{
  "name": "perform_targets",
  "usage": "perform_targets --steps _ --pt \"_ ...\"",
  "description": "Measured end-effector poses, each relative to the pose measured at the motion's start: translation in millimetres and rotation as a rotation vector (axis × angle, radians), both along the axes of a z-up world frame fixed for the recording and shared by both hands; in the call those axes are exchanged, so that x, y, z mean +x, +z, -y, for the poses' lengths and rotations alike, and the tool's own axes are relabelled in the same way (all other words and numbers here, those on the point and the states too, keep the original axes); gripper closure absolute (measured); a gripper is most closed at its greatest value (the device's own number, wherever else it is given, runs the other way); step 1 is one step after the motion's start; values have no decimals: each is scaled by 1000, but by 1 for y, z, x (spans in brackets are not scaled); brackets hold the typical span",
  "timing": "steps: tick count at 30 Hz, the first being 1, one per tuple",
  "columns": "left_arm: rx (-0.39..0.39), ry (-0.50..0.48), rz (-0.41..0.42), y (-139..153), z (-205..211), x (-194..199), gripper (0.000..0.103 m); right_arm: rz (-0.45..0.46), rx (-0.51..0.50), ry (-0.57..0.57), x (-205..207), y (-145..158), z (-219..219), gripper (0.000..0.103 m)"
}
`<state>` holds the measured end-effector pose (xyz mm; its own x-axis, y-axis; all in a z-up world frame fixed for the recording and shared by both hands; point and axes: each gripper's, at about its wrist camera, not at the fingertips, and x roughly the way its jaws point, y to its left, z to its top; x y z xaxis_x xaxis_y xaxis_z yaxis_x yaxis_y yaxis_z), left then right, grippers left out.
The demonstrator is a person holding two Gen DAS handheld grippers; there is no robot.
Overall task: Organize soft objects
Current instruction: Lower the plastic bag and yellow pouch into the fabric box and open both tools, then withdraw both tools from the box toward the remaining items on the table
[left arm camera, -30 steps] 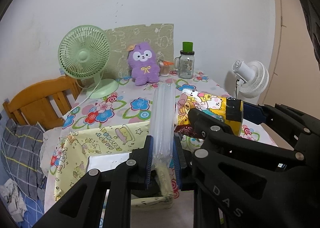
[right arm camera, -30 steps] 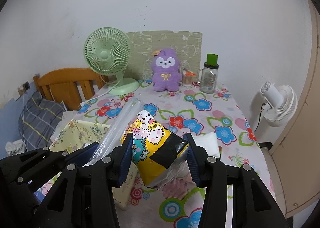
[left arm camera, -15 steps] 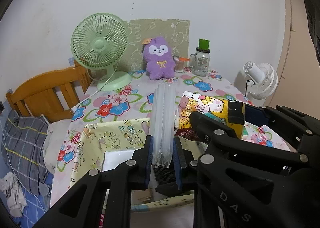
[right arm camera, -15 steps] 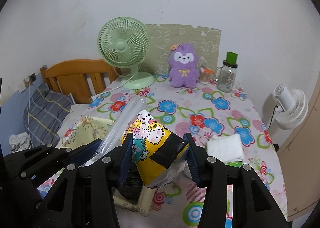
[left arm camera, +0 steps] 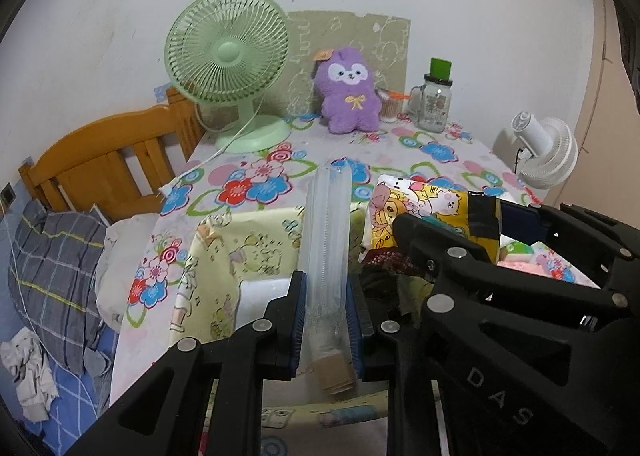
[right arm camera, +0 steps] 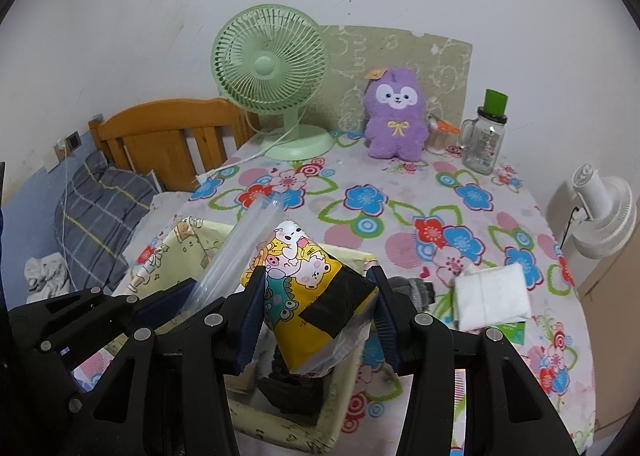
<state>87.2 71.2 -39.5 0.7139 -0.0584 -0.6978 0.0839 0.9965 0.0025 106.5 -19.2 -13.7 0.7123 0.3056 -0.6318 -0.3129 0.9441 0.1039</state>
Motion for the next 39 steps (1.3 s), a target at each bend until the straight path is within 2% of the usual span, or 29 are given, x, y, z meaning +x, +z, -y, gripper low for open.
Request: perform_targets --steps 15,16,18,22,24,27,31,39 --pt "4 57 -87 -31 -23 7 83 -72 10 81 15 -27 -34 48" --pt "4 62 -87 -31 -24 7 81 -73 11 83 16 -28 -35 48" --pt "2 69 -85 -32 -26 6 69 -77 12 93 18 -31 -38 39" --pt "0 61 -83 -32 -26 7 54 -80 11 107 19 -34 -42 25" --pt "-1 61 -83 -31 -26 7 41 -73 -9 104 19 -34 -44 15" --pt "3 60 -82 -31 -26 8 34 -49 -38 99 17 -33 -45 13" --pt "8 50 -74 -29 -22 7 32 -35 -77 88 15 -33 -45 11" --pt "9 25 -62 -22 -8 2 30 -17 -70 69 9 -26 -32 10"
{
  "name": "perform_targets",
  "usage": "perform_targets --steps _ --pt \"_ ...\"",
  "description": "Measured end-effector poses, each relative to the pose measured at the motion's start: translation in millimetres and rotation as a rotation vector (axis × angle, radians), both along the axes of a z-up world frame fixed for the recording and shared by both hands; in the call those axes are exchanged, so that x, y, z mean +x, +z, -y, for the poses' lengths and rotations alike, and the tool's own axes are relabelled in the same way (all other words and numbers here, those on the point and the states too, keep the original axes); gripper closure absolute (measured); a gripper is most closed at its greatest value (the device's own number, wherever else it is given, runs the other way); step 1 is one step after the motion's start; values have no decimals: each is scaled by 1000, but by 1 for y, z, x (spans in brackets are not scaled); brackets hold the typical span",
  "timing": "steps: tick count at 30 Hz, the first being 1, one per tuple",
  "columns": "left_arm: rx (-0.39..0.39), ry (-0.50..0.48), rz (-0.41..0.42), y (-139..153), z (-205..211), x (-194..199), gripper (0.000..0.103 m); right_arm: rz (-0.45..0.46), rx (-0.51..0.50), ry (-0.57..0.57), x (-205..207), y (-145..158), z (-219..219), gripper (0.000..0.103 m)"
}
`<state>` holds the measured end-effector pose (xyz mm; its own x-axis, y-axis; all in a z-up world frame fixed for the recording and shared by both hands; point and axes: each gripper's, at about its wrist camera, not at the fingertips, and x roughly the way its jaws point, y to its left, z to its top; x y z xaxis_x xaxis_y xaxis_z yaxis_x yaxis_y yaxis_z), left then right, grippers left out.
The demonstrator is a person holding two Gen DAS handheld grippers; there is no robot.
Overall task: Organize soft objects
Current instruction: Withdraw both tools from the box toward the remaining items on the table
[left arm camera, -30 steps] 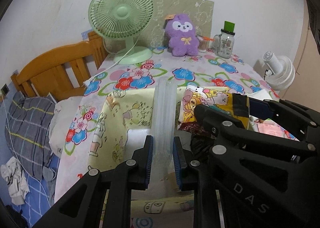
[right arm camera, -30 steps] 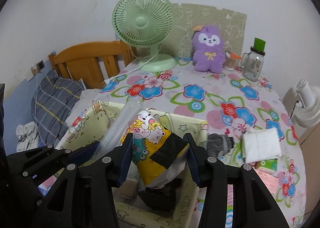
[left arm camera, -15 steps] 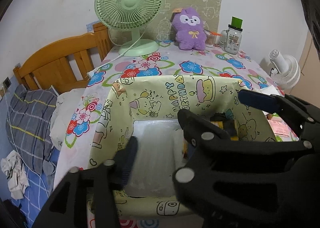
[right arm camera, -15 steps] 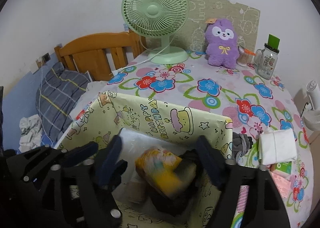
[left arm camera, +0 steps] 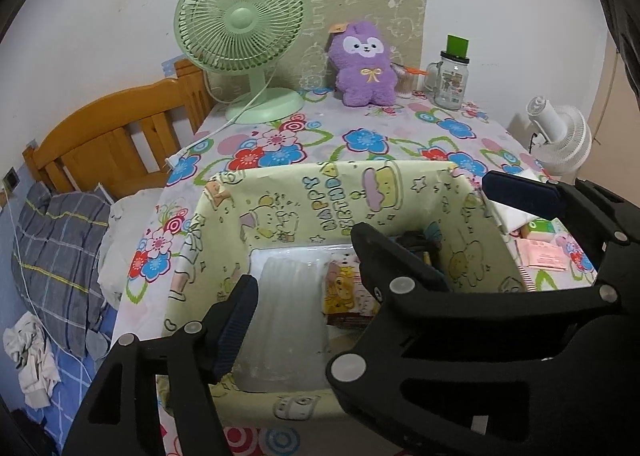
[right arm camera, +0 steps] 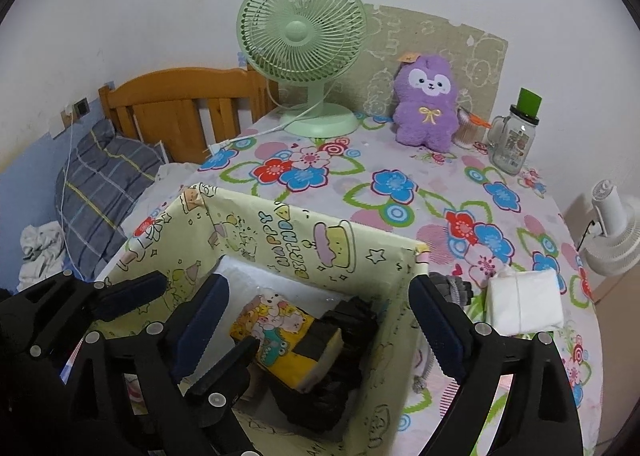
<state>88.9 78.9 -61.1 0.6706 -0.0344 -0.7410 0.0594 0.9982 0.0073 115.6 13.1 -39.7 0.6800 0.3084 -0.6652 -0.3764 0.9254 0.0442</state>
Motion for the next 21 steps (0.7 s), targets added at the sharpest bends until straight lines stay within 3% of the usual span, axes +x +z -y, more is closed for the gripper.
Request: perform_targets --steps 6,21 --pt "-7 10 13 6 9 -6 20 16 6 -13 -7 7 12 10" --pt "12 -9 66 23 42 -22 7 47 32 -48 -24 20 46 5"
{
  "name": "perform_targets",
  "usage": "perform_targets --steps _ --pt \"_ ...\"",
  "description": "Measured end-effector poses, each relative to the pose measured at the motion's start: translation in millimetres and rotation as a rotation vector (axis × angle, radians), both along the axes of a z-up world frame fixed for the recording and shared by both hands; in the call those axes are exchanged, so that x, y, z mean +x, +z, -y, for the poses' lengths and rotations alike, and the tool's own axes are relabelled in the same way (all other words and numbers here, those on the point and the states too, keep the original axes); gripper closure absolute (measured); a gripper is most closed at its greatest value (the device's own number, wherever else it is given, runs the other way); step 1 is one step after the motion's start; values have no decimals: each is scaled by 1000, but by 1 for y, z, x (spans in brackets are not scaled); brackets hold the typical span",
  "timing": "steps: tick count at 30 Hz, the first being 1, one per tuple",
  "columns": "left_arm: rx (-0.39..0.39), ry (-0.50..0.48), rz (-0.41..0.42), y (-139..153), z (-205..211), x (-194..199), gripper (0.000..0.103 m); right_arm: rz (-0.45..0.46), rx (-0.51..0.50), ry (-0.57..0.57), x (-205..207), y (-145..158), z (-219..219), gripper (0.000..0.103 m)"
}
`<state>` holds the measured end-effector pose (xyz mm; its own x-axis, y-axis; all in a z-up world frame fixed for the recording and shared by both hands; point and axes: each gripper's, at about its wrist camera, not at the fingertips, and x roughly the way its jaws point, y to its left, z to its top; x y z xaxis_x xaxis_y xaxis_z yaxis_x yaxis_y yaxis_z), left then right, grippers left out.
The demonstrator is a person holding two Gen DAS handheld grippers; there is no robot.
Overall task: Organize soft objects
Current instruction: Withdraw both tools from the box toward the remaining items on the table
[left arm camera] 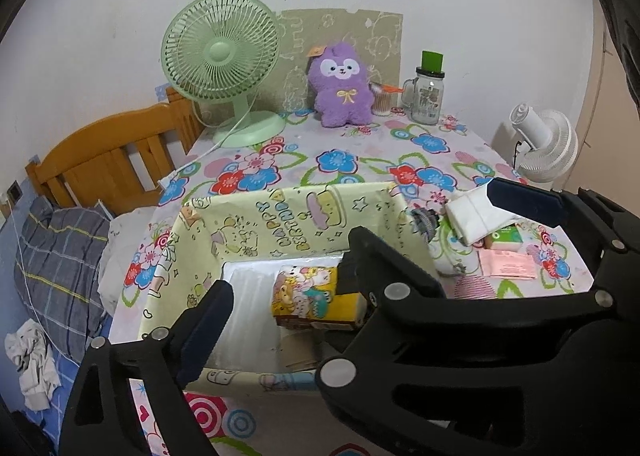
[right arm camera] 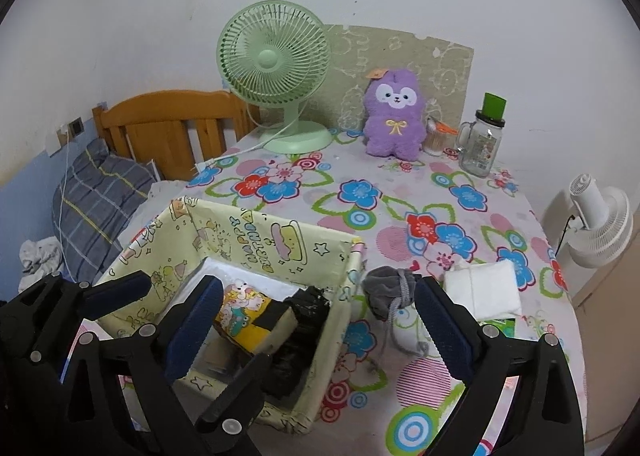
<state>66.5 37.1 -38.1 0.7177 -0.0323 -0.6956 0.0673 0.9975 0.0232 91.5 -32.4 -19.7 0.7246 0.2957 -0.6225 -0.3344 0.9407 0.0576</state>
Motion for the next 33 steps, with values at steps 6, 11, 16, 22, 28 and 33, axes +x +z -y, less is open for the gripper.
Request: perform_targets --steps 6,11,16,22,28,33 --pt "-6 -5 23 9 10 -5 3 15 17 -4 -5 8 15 4" --pt "-4 -7 44 16 19 -9 1 30 28 -12 -8 14 29 1" --pt "2 -24 48 19 33 -11 0 41 28 -24 -13 18 42 1" --pt "12 -33 40 21 48 -14 0 59 8 -38 -18 21 55 0" --pt "19 -44 57 24 62 -18 0 69 10 -52 -23 24 70 0" --pt "25 -58 61 24 76 -20 0 72 13 -69 -25 24 83 0"
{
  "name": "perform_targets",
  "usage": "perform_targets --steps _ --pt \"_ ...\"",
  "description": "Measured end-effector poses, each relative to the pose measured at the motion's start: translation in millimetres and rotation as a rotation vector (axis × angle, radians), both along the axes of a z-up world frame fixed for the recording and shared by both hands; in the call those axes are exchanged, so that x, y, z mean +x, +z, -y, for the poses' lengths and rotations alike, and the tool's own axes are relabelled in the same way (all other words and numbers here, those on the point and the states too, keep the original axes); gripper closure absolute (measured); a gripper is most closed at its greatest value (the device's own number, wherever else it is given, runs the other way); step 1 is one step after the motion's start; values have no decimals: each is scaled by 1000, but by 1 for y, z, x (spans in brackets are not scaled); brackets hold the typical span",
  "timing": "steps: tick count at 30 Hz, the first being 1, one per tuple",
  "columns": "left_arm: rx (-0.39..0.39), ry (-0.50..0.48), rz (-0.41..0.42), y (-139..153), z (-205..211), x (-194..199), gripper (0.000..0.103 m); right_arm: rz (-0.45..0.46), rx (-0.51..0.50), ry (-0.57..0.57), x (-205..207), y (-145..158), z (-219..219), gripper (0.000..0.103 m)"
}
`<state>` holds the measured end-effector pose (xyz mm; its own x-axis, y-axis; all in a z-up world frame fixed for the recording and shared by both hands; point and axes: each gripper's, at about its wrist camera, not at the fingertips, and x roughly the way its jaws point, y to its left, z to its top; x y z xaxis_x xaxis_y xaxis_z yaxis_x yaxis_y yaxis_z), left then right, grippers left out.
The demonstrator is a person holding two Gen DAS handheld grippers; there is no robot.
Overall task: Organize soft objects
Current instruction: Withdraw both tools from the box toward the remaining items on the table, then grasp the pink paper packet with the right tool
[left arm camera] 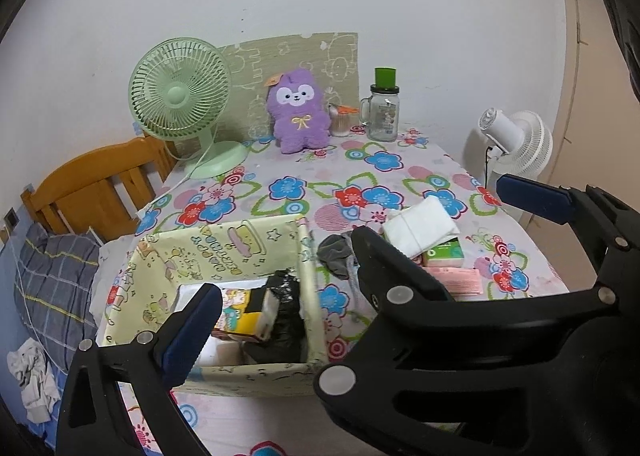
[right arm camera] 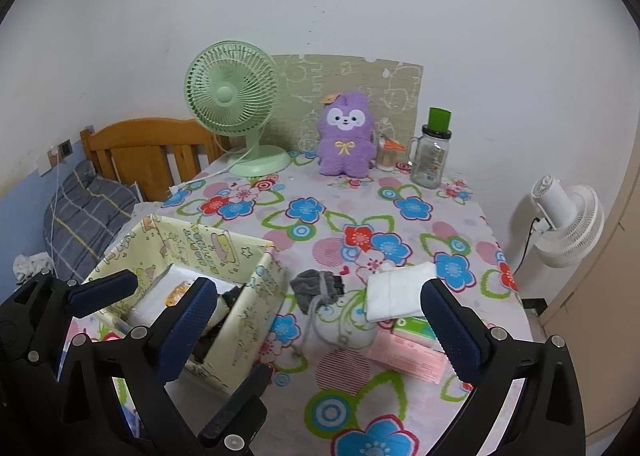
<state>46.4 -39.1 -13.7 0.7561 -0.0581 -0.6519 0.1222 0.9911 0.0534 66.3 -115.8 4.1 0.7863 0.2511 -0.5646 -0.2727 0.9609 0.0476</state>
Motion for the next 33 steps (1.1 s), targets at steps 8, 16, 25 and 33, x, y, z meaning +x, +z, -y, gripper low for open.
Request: perform_targets --steps 8,16,25,33 --pt "11 -4 22 1 20 -1 0 12 6 -23 -3 -1 21 0" --pt "-12 -21 -16 -4 36 5 0 6 12 -37 -1 -7 41 0" --pt "-5 -42 -39 -14 57 11 1 -12 29 -41 5 -19 63 0" --pt "-15 -64 -70 -27 71 22 1 -44 32 -48 14 -34 77 0"
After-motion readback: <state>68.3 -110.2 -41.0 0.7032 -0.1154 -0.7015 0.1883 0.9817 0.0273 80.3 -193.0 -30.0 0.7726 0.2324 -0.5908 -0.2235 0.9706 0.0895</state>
